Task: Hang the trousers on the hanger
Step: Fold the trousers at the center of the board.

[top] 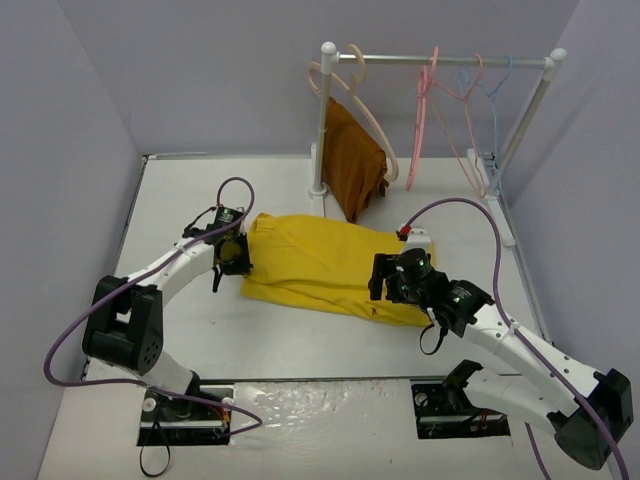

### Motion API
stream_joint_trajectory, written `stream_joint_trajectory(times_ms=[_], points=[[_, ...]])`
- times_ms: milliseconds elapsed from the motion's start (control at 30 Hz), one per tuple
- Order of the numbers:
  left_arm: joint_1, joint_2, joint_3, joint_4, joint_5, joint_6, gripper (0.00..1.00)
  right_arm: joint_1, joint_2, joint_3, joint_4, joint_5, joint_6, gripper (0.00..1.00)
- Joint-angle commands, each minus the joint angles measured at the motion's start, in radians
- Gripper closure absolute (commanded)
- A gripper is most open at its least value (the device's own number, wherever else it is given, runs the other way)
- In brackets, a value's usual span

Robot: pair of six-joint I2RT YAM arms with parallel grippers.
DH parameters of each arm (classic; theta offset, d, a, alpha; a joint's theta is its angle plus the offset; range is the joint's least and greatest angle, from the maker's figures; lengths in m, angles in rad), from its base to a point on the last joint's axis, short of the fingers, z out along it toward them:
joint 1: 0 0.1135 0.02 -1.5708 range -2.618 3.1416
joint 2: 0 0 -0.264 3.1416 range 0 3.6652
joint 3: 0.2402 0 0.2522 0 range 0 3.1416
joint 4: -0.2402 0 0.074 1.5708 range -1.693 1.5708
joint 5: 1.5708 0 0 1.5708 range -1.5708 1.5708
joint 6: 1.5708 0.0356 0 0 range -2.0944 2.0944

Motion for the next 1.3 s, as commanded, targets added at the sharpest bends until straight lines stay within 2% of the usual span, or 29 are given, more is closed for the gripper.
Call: stream_joint_trajectory(times_ms=[0,133,333,467,767,1000,1267], points=[[-0.002,-0.132,-0.057,0.026,0.026,-0.042,1.00,-0.004,-0.013,0.001,0.043,0.014,0.010,0.29],[-0.002,-0.209,-0.098,0.011,-0.012,-0.058,1.00,-0.004,-0.008,-0.005,0.049,0.013,0.011,0.29],[-0.001,-0.364,-0.138,-0.071,-0.159,-0.099,1.00,-0.008,0.003,-0.033,0.050,0.046,0.027,0.29],[-0.001,-0.396,-0.189,-0.081,-0.191,-0.140,1.00,-0.013,0.060,-0.061,0.058,0.070,0.056,0.30],[0.001,-0.376,-0.237,-0.051,-0.172,-0.166,1.00,0.016,0.185,-0.136,0.208,-0.029,0.069,0.51],[0.001,-0.374,-0.203,-0.072,-0.187,-0.146,1.00,0.113,0.205,-0.090,0.211,0.030,0.039,0.46],[0.002,-0.355,-0.185,-0.078,-0.189,-0.138,1.00,0.146,0.283,-0.052,0.195,0.027,0.000,0.44]])
